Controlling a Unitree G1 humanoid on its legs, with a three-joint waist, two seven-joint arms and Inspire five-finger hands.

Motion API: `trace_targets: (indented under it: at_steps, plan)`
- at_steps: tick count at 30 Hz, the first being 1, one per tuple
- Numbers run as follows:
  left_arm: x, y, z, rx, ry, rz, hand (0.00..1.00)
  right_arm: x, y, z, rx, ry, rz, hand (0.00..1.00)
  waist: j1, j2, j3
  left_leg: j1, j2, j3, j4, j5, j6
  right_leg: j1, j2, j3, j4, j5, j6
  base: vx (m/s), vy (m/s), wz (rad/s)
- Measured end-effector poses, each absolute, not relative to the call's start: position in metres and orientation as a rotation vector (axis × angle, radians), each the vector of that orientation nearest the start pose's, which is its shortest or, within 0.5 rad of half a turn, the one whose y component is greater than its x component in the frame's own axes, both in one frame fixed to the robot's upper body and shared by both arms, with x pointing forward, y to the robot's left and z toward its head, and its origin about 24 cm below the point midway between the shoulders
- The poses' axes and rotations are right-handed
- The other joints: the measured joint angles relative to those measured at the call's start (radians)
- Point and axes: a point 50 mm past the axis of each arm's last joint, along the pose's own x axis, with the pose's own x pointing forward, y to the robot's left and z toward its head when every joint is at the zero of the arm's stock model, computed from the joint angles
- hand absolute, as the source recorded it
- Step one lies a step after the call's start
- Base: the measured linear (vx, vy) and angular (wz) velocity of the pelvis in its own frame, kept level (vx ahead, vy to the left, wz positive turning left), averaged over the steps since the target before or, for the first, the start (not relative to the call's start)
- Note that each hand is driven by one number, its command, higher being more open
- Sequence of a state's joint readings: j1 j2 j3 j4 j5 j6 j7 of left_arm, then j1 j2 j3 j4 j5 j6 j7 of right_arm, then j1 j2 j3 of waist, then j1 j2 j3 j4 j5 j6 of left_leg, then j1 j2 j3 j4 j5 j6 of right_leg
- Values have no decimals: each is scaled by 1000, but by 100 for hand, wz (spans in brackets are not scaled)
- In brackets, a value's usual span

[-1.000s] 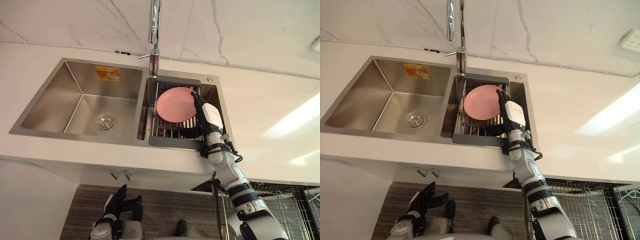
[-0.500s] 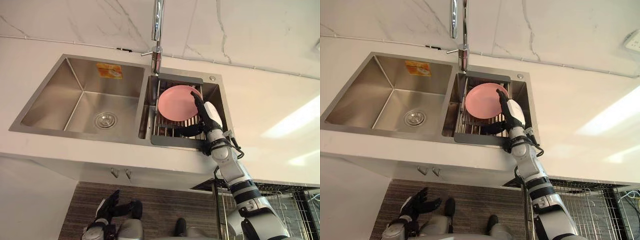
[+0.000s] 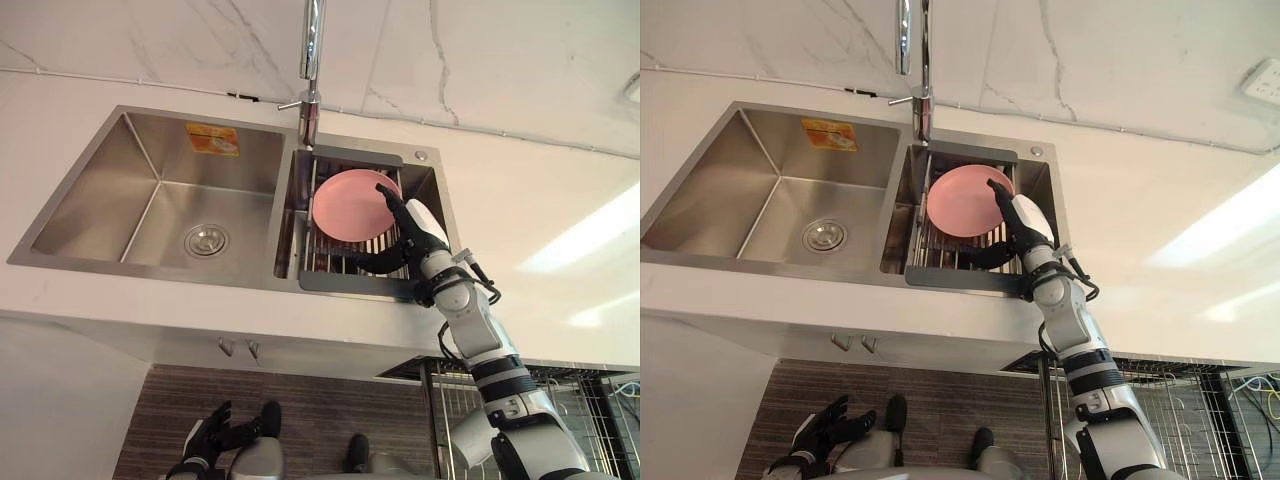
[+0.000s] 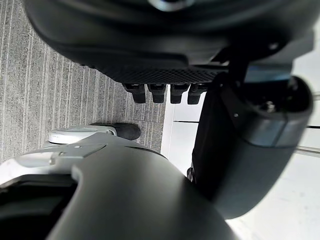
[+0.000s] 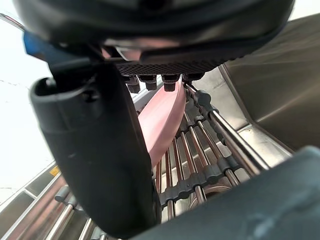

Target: Walk over to the sink, pick up the cup, carry it to the dishwasher, place the cup inside the dishwasher, then close the dishwasher door

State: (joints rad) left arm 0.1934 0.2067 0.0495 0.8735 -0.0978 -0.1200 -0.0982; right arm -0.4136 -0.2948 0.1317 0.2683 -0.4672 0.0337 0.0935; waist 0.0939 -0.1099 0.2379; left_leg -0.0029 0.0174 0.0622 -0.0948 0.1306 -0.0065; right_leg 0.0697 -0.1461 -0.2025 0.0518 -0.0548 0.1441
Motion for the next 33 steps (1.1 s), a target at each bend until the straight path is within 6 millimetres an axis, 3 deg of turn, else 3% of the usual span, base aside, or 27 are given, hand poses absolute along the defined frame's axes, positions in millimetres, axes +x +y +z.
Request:
trace_targets:
  at_steps: [15,21,27,33]
  plan:
    - [97,235,-139,43,917,118,100,331,-156,100,-901,-184,21,100,8,-11,6,-10,-6,-13,0,0,1,0,-6,-15,-1,3,4,0,0,3]
    - [99,235,-137,45,899,116,100,331,-147,105,-872,-224,-14,100,20,-11,7,-11,8,-28,0,-1,-7,1,9,4,1,51,26,42,4,8]
    - [99,235,-137,42,900,115,100,329,-144,117,-888,-282,-25,100,17,-8,9,1,18,-25,1,-3,-6,1,20,12,11,82,-1,14,9,-1]
    - [99,233,-138,38,905,115,100,328,-139,116,-943,-295,-4,100,15,3,9,-2,32,-26,0,-7,0,-4,32,13,17,81,-6,-48,-12,-2]
